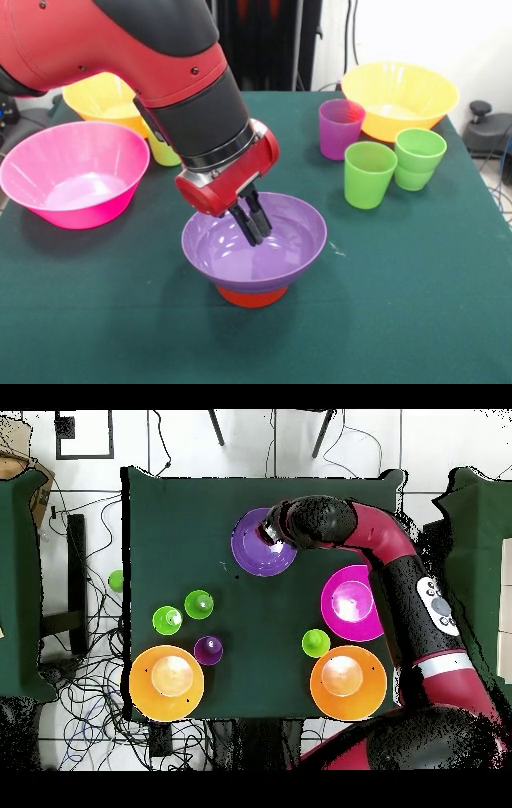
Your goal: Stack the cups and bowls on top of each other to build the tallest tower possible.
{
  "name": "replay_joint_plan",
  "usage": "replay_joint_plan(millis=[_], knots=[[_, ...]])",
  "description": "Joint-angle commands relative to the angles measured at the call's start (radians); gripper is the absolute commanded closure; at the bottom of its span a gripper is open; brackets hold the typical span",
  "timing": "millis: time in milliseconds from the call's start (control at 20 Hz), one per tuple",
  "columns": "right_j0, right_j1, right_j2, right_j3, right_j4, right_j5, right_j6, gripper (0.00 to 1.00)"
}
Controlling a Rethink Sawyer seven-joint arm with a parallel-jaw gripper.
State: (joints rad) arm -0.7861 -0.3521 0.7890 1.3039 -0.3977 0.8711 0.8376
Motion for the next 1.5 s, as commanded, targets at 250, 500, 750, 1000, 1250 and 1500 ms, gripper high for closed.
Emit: replay_joint_plan(millis=[250,500,750,1000,1250,1500], knots=[[0.054,0.067,-0.053,-0.024,-0.044,-0.013,-0.005,1.0],[0.053,0.07,-0.052,-0.022,-0.043,-0.018,-0.005,1.0],[0.05,0.075,-0.049,-0.02,-0.04,-0.023,-0.008,1.0],[0.051,0.082,-0.045,-0.031,-0.038,-0.013,-0.018,1.0],[0.045,0.088,-0.04,-0.03,-0.034,-0.013,-0.021,1.0],[0.034,0.098,-0.033,-0.016,-0.03,-0.032,-0.018,1.0]])
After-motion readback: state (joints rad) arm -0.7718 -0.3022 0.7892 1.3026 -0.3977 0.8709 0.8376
